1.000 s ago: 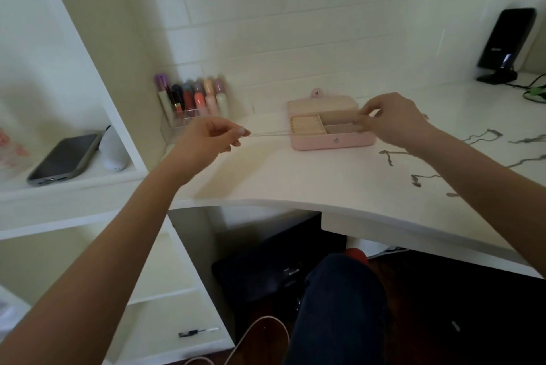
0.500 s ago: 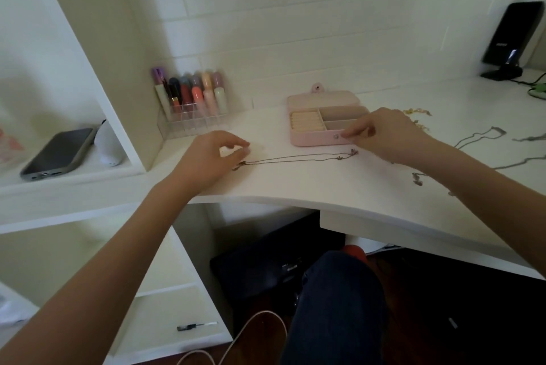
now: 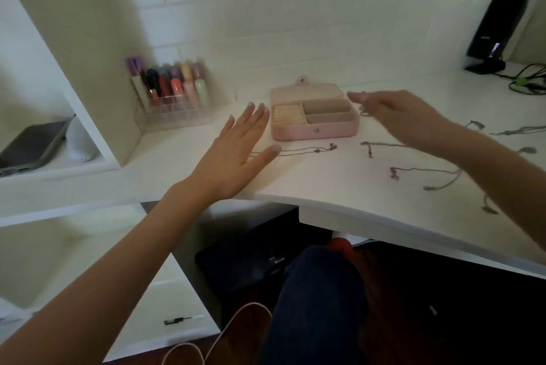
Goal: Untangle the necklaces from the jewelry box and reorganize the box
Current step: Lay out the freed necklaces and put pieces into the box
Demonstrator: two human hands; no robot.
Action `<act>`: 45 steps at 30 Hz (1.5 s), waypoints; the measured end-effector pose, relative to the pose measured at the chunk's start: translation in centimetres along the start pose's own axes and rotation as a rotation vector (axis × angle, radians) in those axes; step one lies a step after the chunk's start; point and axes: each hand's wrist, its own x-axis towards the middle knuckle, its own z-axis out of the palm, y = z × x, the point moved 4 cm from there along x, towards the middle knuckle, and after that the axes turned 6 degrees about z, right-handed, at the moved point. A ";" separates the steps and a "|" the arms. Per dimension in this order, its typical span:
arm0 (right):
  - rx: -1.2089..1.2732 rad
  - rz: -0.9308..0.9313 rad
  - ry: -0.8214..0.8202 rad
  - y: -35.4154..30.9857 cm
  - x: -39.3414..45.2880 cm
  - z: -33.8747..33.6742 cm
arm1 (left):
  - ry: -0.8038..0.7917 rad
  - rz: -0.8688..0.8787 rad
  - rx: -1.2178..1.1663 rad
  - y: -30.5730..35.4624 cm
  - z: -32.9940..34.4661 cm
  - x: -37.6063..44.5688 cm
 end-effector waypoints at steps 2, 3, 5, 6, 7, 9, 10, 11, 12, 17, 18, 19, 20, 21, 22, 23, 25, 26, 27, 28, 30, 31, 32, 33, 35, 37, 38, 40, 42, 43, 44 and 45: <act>0.019 0.055 0.129 2.0 1.2 -3.6 | 0.126 0.087 -0.018 2.3 -0.4 2.3; 0.010 0.090 0.151 3.3 1.8 -5.1 | 0.162 0.134 -0.032 3.6 -0.4 3.8; -0.052 0.156 0.130 5.8 3.0 -7.0 | 0.190 0.226 -0.062 6.4 0.3 7.1; -0.104 0.182 0.099 6.8 3.6 -7.4 | 0.178 0.258 -0.077 7.8 0.8 9.0; -0.160 0.198 0.060 7.6 4.2 -7.3 | 0.154 0.275 -0.076 8.9 1.6 11.0; -0.240 0.182 -0.020 8.8 5.4 -6.5 | 0.075 0.247 0.021 10.9 3.4 15.0; -0.273 0.153 -0.058 9.2 5.9 -5.9 | 0.034 0.207 0.108 11.5 4.2 16.8; -0.311 0.129 -0.086 9.5 6.3 -5.2 | -0.013 0.168 0.188 12.0 5.0 18.3; -0.346 0.103 -0.096 9.9 6.7 -4.6 | -0.053 0.131 0.230 12.4 5.6 19.5; -0.407 -0.031 0.003 11.4 7.7 -3.2 | -0.141 0.114 0.238 11.7 7.6 21.7; -0.449 -0.048 0.013 11.6 7.8 -3.0 | -0.141 0.110 0.204 11.2 7.8 21.9; -0.489 -0.061 0.011 11.9 8.0 -2.9 | -0.147 0.104 0.158 10.6 8.1 21.9; -0.509 -0.075 0.006 12.0 8.0 -2.8 | -0.149 0.102 0.116 10.2 8.3 21.9; -0.491 -0.081 0.012 12.2 8.1 -2.9 | -0.149 0.105 0.089 10.0 8.4 21.8; -0.418 -0.071 0.038 12.2 8.1 -3.2 | -0.152 0.106 0.070 9.9 8.4 21.6; -0.301 -0.039 0.080 12.2 8.2 -3.6 | -0.162 0.098 0.053 9.8 8.5 21.5; -0.009 0.058 0.168 12.0 8.3 -4.6 | -0.172 0.079 0.032 9.6 8.7 21.4; 0.160 0.113 0.192 11.9 8.4 -4.9 | -0.168 0.069 0.024 9.5 8.8 21.4; 0.332 0.163 0.199 11.8 8.5 -5.1 | -0.168 0.058 0.014 9.3 8.8 21.5; 0.494 0.206 0.200 11.6 8.4 -5.2 | -0.174 0.051 0.010 9.2 8.9 21.5; 0.744 0.271 0.209 11.3 8.3 -5.5 | -0.202 0.048 0.031 9.0 9.0 21.5; 0.811 0.292 0.216 11.2 8.2 -5.8 | -0.213 0.048 0.039 9.0 9.1 21.5; 0.840 0.301 0.223 11.1 8.2 -6.1 | -0.219 0.051 0.041 9.1 9.2 21.6; 0.839 0.300 0.232 11.1 8.1 -6.5 | -0.218 0.054 0.040 9.1 9.3 21.6; 0.796 0.279 0.257 11.3 8.1 -7.3 | -0.192 0.069 0.035 9.2 9.2 21.6; 0.747 0.240 0.278 11.7 8.0 -8.0 | -0.102 0.128 0.006 9.5 8.8 21.5; 0.703 0.218 0.283 12.0 7.9 -8.4 | -0.061 0.172 -0.026 9.9 8.5 21.3; 0.573 0.189 0.276 12.6 7.9 -8.8 | -0.065 0.282 -0.123 11.0 8.3 20.9; 0.453 0.201 0.244 13.7 8.0 -8.9 | -0.167 0.381 -0.166 12.0 9.1 20.4; 0.404 0.218 0.222 14.3 8.0 -8.7 | -0.215 0.406 -0.142 12.3 9.5 20.2; 0.352 0.234 0.196 14.8 8.0 -8.6 | -0.243 0.407 -0.111 12.2 9.9 20.2; 0.291 0.247 0.170 15.3 8.0 -8.4 | -0.241 0.383 -0.093 11.9 10.1 20.4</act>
